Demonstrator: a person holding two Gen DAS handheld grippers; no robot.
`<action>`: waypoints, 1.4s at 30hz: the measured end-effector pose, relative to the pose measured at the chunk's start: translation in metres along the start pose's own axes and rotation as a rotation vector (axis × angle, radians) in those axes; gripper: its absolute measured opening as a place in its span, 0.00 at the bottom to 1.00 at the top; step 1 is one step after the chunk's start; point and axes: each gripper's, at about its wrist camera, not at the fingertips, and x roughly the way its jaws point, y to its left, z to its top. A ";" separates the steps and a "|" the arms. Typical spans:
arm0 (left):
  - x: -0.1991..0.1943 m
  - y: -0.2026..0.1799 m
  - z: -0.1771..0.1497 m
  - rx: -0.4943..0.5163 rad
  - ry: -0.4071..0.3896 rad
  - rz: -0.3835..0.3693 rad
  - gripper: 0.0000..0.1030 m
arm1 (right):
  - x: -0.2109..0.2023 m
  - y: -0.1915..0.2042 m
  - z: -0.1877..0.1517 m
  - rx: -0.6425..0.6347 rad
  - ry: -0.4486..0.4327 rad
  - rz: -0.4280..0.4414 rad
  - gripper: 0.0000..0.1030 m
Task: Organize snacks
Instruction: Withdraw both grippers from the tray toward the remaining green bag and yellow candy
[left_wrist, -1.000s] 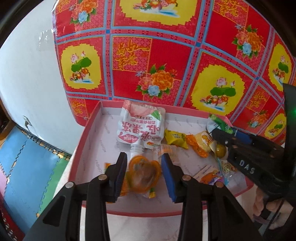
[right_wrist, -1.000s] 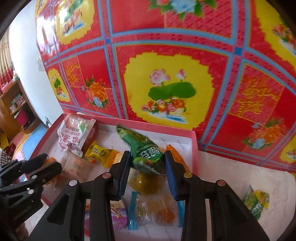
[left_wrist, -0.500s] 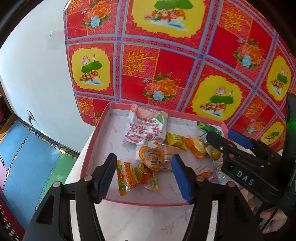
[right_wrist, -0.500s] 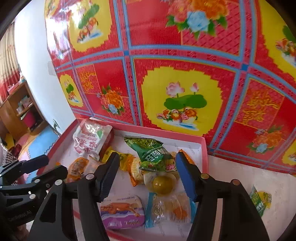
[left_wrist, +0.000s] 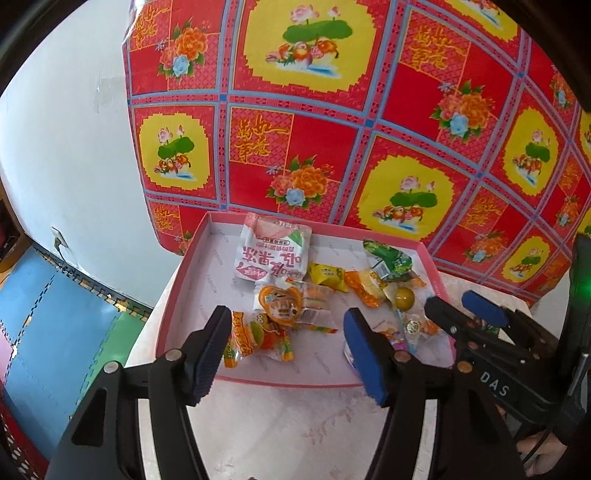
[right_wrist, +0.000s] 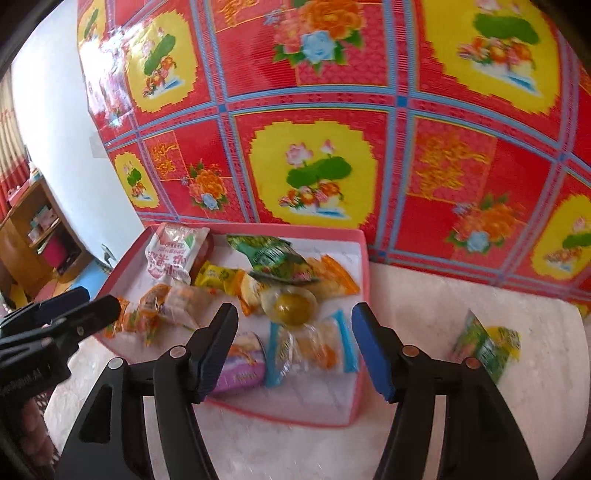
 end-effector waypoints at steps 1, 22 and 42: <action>-0.001 -0.001 0.000 0.000 0.000 -0.002 0.65 | -0.004 -0.002 -0.003 0.002 0.001 -0.005 0.64; -0.017 -0.019 -0.025 -0.008 0.062 -0.051 0.65 | -0.032 -0.036 -0.042 0.071 0.024 -0.047 0.64; -0.005 -0.082 -0.032 0.121 0.086 -0.081 0.65 | -0.047 -0.122 -0.045 0.278 -0.006 -0.070 0.64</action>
